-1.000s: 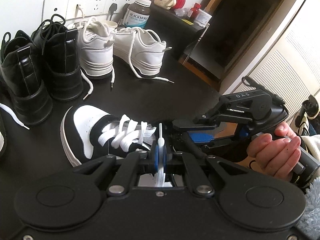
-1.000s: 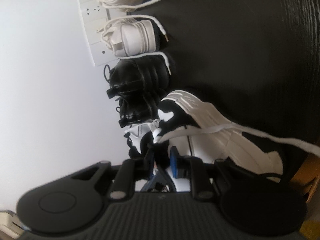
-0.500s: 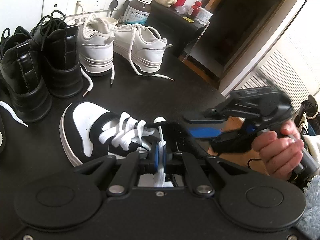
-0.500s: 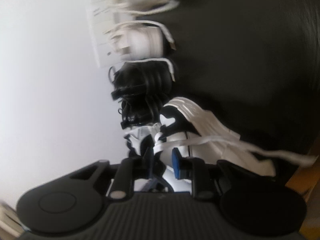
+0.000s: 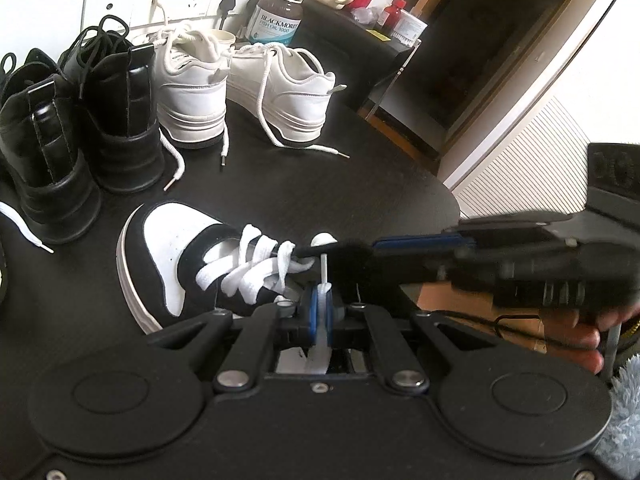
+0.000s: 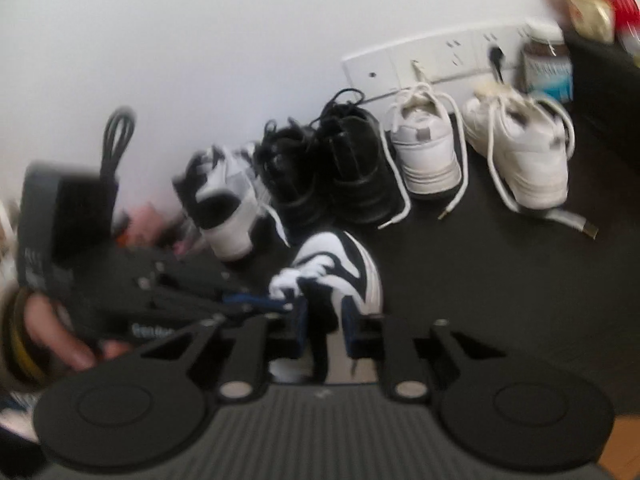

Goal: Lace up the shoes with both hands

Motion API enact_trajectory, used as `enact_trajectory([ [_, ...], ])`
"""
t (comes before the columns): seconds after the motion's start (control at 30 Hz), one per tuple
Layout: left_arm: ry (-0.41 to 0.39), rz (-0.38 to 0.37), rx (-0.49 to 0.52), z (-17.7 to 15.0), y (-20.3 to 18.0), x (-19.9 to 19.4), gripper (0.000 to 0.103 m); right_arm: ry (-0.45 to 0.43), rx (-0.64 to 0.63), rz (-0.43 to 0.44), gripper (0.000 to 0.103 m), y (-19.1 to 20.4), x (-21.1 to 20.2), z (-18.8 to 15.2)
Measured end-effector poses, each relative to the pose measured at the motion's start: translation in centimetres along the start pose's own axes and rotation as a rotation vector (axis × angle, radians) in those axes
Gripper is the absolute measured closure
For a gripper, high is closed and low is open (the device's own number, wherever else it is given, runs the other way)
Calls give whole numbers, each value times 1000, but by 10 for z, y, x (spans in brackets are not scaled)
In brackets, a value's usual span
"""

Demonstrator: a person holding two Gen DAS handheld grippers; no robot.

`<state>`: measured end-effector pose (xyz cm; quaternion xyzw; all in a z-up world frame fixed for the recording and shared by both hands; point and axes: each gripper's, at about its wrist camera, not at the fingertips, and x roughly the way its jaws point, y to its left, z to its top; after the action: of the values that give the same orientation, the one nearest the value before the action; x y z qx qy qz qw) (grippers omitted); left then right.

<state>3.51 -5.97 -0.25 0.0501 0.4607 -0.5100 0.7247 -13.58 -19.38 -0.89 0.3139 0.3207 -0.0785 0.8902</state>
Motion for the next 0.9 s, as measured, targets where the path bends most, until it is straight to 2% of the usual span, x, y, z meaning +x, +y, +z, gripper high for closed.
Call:
enact_trajectory([
  [0.1,-5,16,36,0,-5,-2,99,9,374,108,92,-41,4,-6],
  [0.17,-6,43,95,-1,-13,-2,99,20,596,169,92,-64,9,-14],
  [0.27,12,60,156,1,-20,0,99,31,738,210,92,-75,13,-22],
  [0.43,66,42,189,8,-21,6,99,38,809,234,92,-80,13,-29],
  [0.57,115,11,165,15,-15,12,99,38,838,248,92,-83,16,-32],
  [0.9,135,-1,159,19,-13,13,99,36,795,235,92,-80,16,-28],
])
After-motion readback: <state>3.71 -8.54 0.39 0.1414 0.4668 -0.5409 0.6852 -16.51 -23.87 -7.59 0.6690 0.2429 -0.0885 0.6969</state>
